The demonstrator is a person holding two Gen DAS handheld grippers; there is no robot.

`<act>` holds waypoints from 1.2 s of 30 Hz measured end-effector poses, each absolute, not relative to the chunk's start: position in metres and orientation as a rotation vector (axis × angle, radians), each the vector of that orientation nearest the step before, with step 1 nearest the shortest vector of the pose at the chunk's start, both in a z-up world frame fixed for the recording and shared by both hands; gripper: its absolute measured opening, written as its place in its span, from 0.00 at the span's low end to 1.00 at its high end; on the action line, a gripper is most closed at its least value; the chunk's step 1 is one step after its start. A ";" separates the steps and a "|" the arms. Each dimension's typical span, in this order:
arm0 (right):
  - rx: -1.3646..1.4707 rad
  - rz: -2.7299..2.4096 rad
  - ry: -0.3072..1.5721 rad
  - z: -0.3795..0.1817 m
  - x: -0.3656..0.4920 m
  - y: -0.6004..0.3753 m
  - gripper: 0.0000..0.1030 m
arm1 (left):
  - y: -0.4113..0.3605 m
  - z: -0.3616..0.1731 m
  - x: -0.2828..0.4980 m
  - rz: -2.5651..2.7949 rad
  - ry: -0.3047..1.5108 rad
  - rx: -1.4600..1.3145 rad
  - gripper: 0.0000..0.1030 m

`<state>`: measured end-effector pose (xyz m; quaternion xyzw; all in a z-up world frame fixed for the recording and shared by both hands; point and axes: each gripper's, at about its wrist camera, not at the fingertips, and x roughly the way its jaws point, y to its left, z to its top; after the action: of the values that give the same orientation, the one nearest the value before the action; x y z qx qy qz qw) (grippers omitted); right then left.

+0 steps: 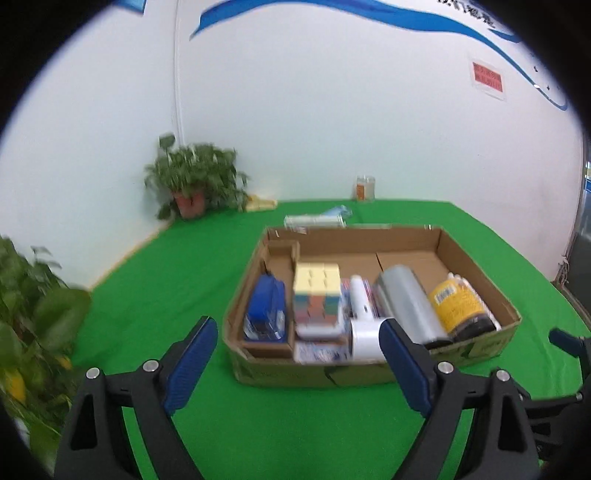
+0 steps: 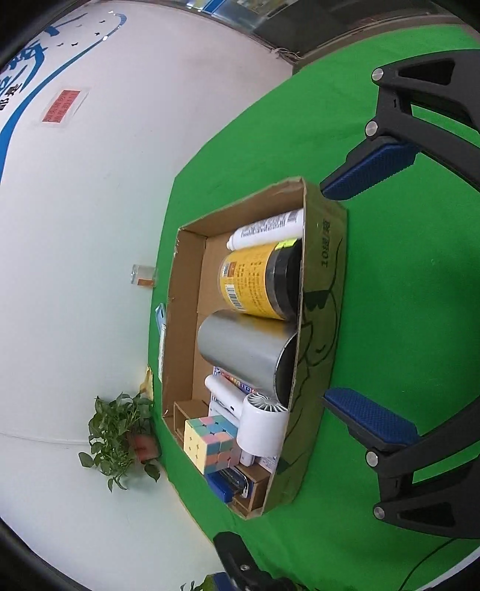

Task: Organize rigid objects

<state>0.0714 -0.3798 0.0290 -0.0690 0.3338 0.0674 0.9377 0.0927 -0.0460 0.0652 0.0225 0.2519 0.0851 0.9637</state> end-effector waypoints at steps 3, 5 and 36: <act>-0.127 0.159 0.658 0.038 0.059 -0.384 1.00 | -0.038 0.101 0.089 0.210 0.493 0.107 0.87; -0.129 0.162 0.640 0.045 0.055 -0.385 1.00 | -0.042 0.111 0.079 0.238 0.452 0.167 0.87; -0.130 0.129 0.718 0.019 0.043 -0.358 0.99 | -0.093 0.011 0.082 0.089 0.652 -0.045 0.87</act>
<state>0.0432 -0.3579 0.0191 -0.0634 0.3511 0.0628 0.9321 0.0824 -0.0925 0.0106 -0.0219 0.3199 0.0437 0.9462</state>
